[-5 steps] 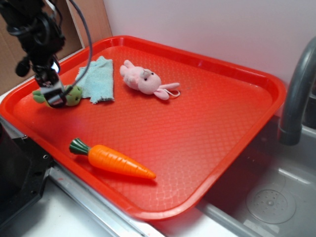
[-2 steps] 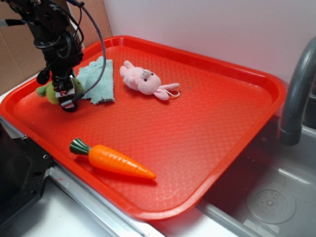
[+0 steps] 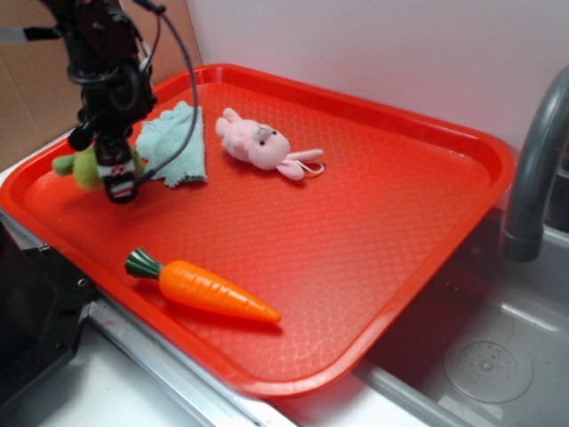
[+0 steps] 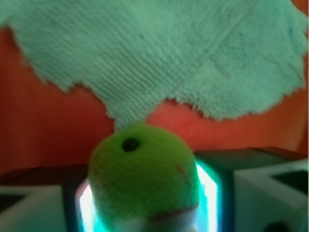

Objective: Grab the green animal.

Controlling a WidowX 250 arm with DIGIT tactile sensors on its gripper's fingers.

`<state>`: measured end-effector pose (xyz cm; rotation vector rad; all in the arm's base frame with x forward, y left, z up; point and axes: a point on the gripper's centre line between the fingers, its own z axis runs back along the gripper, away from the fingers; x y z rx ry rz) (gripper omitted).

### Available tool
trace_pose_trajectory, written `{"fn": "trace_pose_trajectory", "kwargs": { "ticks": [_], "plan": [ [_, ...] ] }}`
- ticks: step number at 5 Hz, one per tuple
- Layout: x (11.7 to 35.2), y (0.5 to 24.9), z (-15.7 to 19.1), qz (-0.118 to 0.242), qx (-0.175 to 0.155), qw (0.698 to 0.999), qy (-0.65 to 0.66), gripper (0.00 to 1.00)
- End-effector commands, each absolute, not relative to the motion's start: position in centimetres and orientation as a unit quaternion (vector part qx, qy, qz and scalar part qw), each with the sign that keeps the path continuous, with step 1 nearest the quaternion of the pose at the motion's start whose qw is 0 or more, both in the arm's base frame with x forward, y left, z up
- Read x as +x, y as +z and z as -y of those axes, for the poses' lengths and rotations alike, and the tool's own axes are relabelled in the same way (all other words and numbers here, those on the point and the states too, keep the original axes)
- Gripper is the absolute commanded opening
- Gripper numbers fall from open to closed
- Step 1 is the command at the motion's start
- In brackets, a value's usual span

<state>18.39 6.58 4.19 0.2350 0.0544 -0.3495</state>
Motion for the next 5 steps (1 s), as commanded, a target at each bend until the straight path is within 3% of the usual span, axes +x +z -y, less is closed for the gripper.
{"fn": "trace_pose_trajectory", "kwargs": {
  "ticks": [1,2,4,5],
  "plan": [
    [20.6,11.8,-3.1,-0.027,0.092,0.993,-0.062,0.0],
    [19.7,15.5,-1.4,0.002,0.068,0.998,-0.003,0.0],
    [17.6,18.7,1.8,0.057,0.074,0.994,0.055,0.0],
    [17.7,17.7,2.0,0.017,0.092,0.994,0.059,0.0]
  ]
}}
